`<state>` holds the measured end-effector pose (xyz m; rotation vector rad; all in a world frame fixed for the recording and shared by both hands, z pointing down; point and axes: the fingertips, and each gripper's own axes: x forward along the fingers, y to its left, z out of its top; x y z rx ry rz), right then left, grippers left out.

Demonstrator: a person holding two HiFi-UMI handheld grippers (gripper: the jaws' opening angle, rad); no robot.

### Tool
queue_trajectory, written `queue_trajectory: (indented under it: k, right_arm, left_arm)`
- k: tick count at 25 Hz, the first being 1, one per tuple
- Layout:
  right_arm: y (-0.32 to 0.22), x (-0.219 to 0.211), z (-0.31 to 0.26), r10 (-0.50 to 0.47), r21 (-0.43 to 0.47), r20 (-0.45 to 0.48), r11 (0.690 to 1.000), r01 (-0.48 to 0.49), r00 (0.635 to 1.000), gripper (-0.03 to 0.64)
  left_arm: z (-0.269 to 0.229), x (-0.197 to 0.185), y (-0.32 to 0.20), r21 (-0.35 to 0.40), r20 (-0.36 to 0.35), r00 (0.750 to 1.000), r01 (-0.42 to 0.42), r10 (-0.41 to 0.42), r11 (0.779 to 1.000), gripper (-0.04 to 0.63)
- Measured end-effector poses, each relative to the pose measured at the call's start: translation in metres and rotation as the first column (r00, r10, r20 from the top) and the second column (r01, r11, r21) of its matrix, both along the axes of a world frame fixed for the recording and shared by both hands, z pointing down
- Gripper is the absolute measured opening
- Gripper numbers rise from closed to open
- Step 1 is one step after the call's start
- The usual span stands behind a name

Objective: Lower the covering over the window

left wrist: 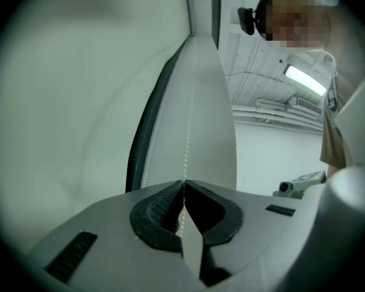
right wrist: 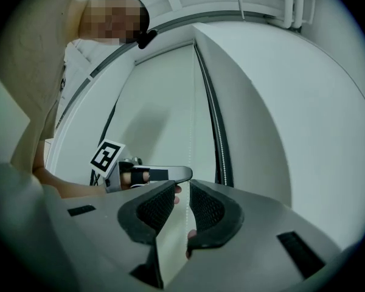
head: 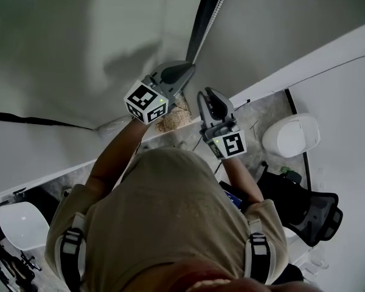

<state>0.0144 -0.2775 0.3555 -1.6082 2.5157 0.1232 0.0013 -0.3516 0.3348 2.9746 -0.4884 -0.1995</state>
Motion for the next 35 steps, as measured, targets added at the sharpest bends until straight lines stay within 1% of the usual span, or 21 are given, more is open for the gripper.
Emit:
queue_trajectory:
  k: [3,5,9,13,17,19,22,25,28,29,30,32,34,35]
  right_arm:
    - [-0.004,0.002,-0.006,-0.012,0.023,0.070,1.000,0.010,0.997,0.073]
    - [-0.006,-0.002,-0.011,-0.042,0.042,0.108,0.998,0.037,0.993,0.089]
    - [-0.014,-0.007,-0.016,-0.073,0.058,0.110,0.996,0.067,0.991,0.097]
    - [-0.015,-0.020,-0.027,-0.116,0.073,0.104,0.991,0.108,0.988,0.097]
    - [-0.013,-0.029,-0.044,-0.165,0.111,0.093,0.982,0.154,0.982,0.107]
    - [-0.016,-0.036,-0.048,-0.188,0.112,0.070,0.977,0.180,0.980,0.118]
    - [-0.023,-0.045,-0.053,-0.219,0.112,0.032,0.970,0.214,0.975,0.120]
    - [-0.028,-0.045,-0.051,-0.205,0.084,0.004,0.975,0.204,0.979,0.118]
    - [-0.035,-0.046,-0.048,-0.210,0.055,0.016,0.976,0.209,0.978,0.111]
    - [-0.036,-0.046,-0.046,-0.216,0.047,0.017,0.976,0.215,0.976,0.097]
    - [-0.038,-0.045,-0.043,-0.218,0.032,0.016,0.976,0.217,0.976,0.068]
    - [-0.042,-0.041,-0.031,-0.211,-0.022,0.025,0.977,0.212,0.977,0.021]
    - [-0.045,-0.039,-0.016,-0.209,-0.073,0.044,0.975,0.211,0.977,0.012]
    - [-0.046,-0.039,-0.010,-0.210,-0.085,0.051,0.973,0.214,0.976,0.012]
  left_arm:
    - [0.001,-0.002,0.014,0.093,0.043,0.999,0.004,-0.008,0.996,0.025]
    - [0.004,-0.010,0.017,0.112,0.043,0.999,0.010,-0.015,0.994,0.025]
    - [0.012,-0.018,0.017,0.134,0.048,0.998,0.024,-0.031,0.991,0.024]
    - [0.012,-0.033,0.019,0.109,0.013,0.999,0.044,-0.045,0.993,0.023]
    - [0.026,-0.028,0.031,0.107,0.044,0.999,0.023,-0.028,0.994,0.023]
    - [0.038,-0.024,0.036,0.090,0.055,0.998,0.009,-0.014,0.996,0.023]
    - [0.040,-0.020,0.037,0.082,0.056,0.998,0.008,-0.012,0.997,0.023]
    - [0.041,-0.024,0.036,0.078,0.039,0.999,0.013,-0.016,0.997,0.023]
    - [0.042,-0.028,0.040,0.094,0.021,1.000,-0.006,0.004,0.996,0.023]
    - [0.044,-0.027,0.042,0.097,0.020,1.000,-0.012,0.010,0.995,0.023]
    - [0.047,-0.026,0.042,0.100,0.019,1.000,-0.017,0.015,0.995,0.023]
    - [0.059,-0.023,0.044,0.103,0.023,0.999,-0.025,0.023,0.994,0.023]
    - [0.075,-0.021,0.045,0.083,0.035,0.999,-0.037,0.034,0.996,0.023]
    - [0.082,-0.022,0.046,0.067,0.038,0.998,-0.043,0.040,0.997,0.023]
